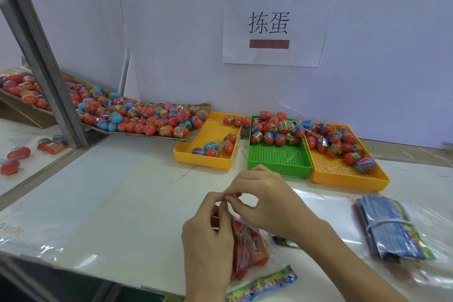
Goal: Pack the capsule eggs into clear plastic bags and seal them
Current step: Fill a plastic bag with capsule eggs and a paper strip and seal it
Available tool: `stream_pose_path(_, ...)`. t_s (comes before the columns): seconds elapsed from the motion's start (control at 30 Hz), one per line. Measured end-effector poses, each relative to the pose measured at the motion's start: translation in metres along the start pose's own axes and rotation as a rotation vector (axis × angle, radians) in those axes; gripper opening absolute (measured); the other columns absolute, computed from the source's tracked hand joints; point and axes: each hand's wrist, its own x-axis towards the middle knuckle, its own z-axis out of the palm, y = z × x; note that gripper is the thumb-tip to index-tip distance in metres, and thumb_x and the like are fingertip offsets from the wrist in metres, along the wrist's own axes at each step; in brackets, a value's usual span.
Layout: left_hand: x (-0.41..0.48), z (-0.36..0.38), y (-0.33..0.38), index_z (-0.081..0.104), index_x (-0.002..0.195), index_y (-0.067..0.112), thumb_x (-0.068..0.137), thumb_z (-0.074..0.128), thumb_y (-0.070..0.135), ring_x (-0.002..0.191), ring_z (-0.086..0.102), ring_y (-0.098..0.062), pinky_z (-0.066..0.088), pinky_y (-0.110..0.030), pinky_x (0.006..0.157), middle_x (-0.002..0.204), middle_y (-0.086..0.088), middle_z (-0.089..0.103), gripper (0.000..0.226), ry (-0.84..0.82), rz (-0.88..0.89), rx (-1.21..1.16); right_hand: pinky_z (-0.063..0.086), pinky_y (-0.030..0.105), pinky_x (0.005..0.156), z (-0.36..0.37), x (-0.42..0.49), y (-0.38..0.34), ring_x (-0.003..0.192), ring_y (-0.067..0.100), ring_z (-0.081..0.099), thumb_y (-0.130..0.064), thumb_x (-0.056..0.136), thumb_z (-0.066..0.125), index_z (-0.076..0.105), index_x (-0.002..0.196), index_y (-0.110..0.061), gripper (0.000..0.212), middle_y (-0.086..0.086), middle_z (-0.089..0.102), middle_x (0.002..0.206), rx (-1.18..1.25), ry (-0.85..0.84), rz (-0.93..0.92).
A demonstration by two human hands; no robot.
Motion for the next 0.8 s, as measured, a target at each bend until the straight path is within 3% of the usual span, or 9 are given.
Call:
stream_pose_path(0.13, 0.0, -0.0015, 0.0017, 0.056, 0.089, 0.047, 0.099, 0.06, 0.019, 0.07, 0.065, -0.001, 0.052, -0.023, 0.064, 0.077, 0.023, 0.066, 0.03, -0.018, 0.022, 0.032, 0.048, 0.035, 0.075, -0.0004, 0.0012, -0.0027, 0.069, 0.011, 0.061, -0.014, 0.087, 0.069, 0.076, 0.083, -0.017, 0.009, -0.009, 0.069, 0.076, -0.007, 0.001, -0.006)
stream_pose_path(0.33, 0.0001, -0.0015, 0.0015, 0.055, 0.085, 0.049, 0.099, 0.06, 0.019, 0.067, 0.065, -0.003, 0.051, -0.026, 0.061, 0.074, 0.021, 0.066, 0.034, -0.029, 0.037, 0.028, 0.047, 0.033, 0.075, -0.0031, 0.0025, -0.006, 0.065, 0.012, 0.057, -0.01, 0.085, 0.069, 0.073, 0.077, -0.014, 0.01, -0.008, 0.066, 0.071, -0.03, 0.004, -0.001)
stream_pose_path(0.67, -0.0007, -0.0007, 0.0016, 0.06, 0.085, 0.045, 0.099, 0.059, 0.014, 0.068, 0.067, -0.003, 0.05, -0.014, 0.059, 0.072, 0.024, 0.067, 0.034, -0.034, 0.053, -0.008, 0.036, 0.017, 0.076, -0.0056, 0.0014, -0.0053, 0.068, 0.006, 0.046, -0.01, 0.079, 0.07, 0.062, 0.078, -0.016, 0.01, -0.01, 0.057, 0.074, 0.013, -0.009, 0.056)
stream_pose_path(0.8, -0.0007, 0.0004, 0.0008, 0.06, 0.083, 0.041, 0.097, 0.061, 0.011, 0.068, 0.066, -0.004, 0.047, -0.011, 0.057, 0.07, 0.02, 0.067, 0.034, -0.033, 0.047, -0.027, 0.039, 0.023, 0.074, -0.0058, 0.0008, -0.0003, 0.069, 0.006, 0.047, -0.009, 0.078, 0.07, 0.06, 0.078, -0.017, 0.012, -0.011, 0.055, 0.074, 0.012, 0.015, 0.075)
